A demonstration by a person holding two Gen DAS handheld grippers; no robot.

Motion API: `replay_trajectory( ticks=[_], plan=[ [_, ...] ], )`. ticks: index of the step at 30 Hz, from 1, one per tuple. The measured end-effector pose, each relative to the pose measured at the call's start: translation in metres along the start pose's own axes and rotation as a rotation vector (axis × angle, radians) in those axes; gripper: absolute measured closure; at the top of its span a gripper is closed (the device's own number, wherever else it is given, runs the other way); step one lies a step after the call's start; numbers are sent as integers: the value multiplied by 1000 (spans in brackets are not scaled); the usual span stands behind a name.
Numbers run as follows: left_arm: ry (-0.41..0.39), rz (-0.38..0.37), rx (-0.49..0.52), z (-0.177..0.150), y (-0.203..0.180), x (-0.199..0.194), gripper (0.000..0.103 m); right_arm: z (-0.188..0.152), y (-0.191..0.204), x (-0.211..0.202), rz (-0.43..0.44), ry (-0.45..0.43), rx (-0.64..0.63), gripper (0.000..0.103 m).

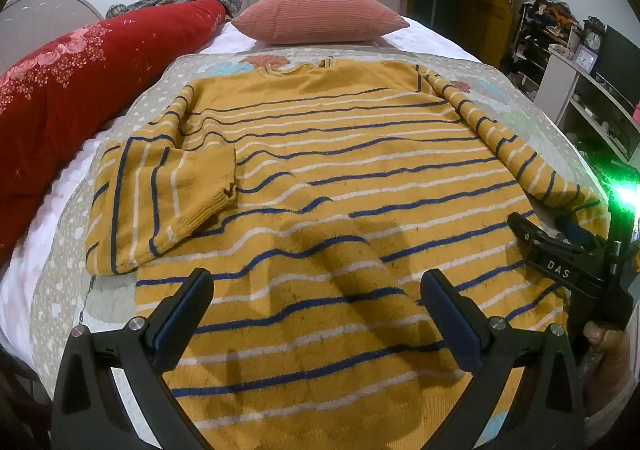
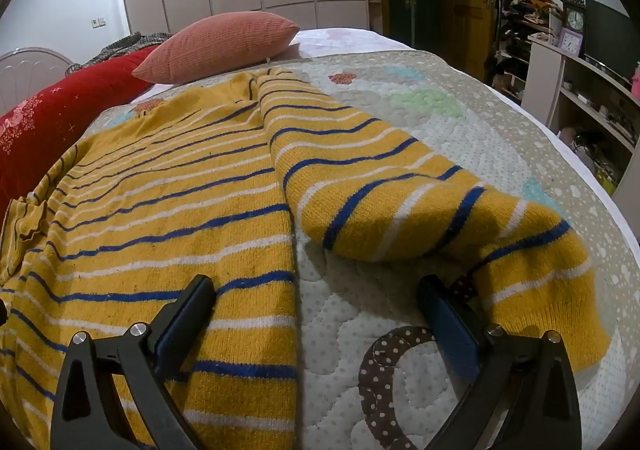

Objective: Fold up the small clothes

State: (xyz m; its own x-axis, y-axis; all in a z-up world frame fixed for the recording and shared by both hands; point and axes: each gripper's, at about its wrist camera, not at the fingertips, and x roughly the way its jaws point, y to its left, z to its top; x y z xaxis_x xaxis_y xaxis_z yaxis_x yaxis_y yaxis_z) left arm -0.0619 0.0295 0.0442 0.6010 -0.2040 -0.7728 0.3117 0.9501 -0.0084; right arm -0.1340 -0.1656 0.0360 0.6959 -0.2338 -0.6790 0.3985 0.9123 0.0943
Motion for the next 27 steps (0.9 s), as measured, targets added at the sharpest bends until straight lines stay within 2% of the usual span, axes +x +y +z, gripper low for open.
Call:
replay_trajectory(
  ticks=[27],
  plan=[
    [14,-3,-27,-5,13,4,0,-1,1,0,0,0,0,0]
  ],
)
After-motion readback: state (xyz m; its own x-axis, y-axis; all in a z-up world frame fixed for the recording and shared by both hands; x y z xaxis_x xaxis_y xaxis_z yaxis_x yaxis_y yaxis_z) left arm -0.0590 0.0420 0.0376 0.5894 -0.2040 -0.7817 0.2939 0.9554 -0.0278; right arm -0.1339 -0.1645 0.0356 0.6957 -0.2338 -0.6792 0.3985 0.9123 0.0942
